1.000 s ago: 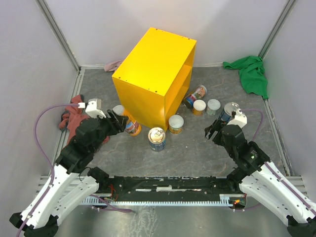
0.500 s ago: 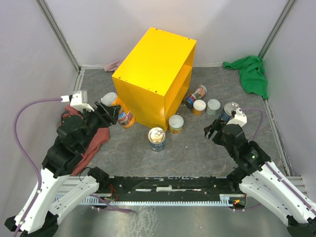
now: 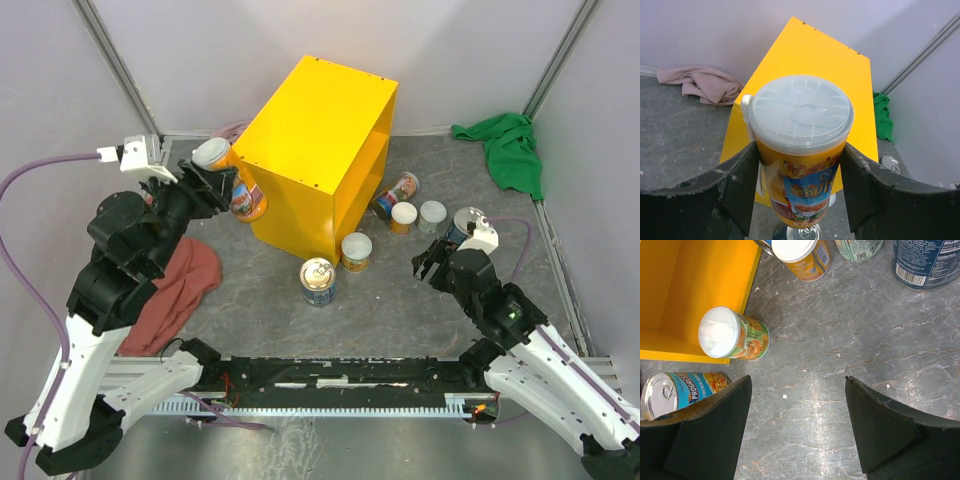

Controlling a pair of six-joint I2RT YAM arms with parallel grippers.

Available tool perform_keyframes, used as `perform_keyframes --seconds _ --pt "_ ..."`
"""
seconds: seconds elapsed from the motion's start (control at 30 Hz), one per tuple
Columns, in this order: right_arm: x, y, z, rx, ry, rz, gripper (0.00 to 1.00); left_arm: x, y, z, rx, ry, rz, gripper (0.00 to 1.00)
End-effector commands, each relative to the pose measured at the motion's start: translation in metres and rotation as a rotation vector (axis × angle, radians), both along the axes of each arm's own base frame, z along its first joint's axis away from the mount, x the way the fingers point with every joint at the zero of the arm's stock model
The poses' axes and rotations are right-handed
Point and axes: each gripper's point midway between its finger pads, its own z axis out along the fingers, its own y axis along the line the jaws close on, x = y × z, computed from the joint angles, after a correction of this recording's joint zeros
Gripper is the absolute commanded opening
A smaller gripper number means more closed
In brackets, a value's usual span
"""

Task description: Place and organize the canned foods onto the counter

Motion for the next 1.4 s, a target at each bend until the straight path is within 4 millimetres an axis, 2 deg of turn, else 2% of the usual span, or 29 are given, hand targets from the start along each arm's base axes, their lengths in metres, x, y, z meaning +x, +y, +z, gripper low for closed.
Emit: perform_keyframes --seconds 0.0,0.37,0.67,1.07,1.27,1.37 --pt "0.009 0.009 0.031 0.047 -0.080 0.019 0.83 -0.009 0.009 0.091 -0.097 -0.252 0.014 0.03" --pt "0.015 0.018 0.030 0.062 -0.082 0.034 0.82 0.006 0.002 0.122 -0.054 -0.304 0.024 0.03" --pt "0.020 0.028 0.036 0.097 -0.103 0.062 0.83 0.024 -0.009 0.137 -0.020 -0.351 0.025 0.03" --pt "0.025 0.039 0.049 0.123 -0.140 0.100 0.82 0.047 -0.031 0.145 0.052 -0.453 0.010 0.03" --pt "0.028 0.043 0.050 0.124 -0.146 0.114 0.83 0.057 -0.055 0.141 0.120 -0.512 -0.010 0.03" --pt "0.030 0.043 0.052 0.118 -0.154 0.118 0.82 0.063 -0.070 0.133 0.161 -0.520 -0.018 0.03"
